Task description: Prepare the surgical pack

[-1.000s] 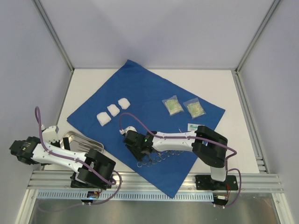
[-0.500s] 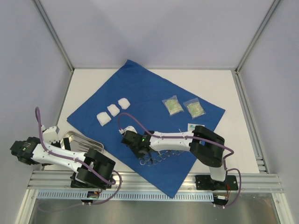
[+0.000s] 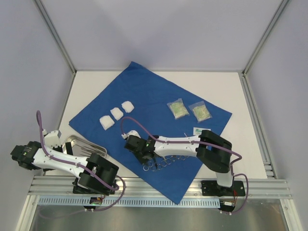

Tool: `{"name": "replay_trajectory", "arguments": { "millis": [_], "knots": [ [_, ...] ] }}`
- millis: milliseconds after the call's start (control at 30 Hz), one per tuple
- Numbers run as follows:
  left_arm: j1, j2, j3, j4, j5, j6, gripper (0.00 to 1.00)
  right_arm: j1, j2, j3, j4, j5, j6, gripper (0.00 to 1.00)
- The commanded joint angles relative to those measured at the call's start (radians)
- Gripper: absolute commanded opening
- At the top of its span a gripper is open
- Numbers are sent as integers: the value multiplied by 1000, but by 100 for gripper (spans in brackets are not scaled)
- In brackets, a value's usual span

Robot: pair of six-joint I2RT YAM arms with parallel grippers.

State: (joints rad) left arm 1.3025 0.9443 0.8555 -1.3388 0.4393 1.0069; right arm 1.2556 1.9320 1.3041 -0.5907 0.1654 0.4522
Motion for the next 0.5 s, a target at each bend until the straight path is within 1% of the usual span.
{"name": "replay_trajectory", "arguments": {
  "millis": [0,167,300,433,467],
  "knots": [
    [6,-6,2,-3,26,35,92,15,-73,26,42,-24,9,0],
    [6,-4,4,-3,26,33,91,15,-84,50,61,-30,-6,0],
    [6,-4,-3,3,29,33,92,15,-68,118,84,-40,-44,0],
    [7,-2,-4,6,35,25,92,15,2,296,178,-63,-89,0],
    [7,-2,-1,4,44,22,91,16,57,341,190,-64,-95,0]
  ]
}}
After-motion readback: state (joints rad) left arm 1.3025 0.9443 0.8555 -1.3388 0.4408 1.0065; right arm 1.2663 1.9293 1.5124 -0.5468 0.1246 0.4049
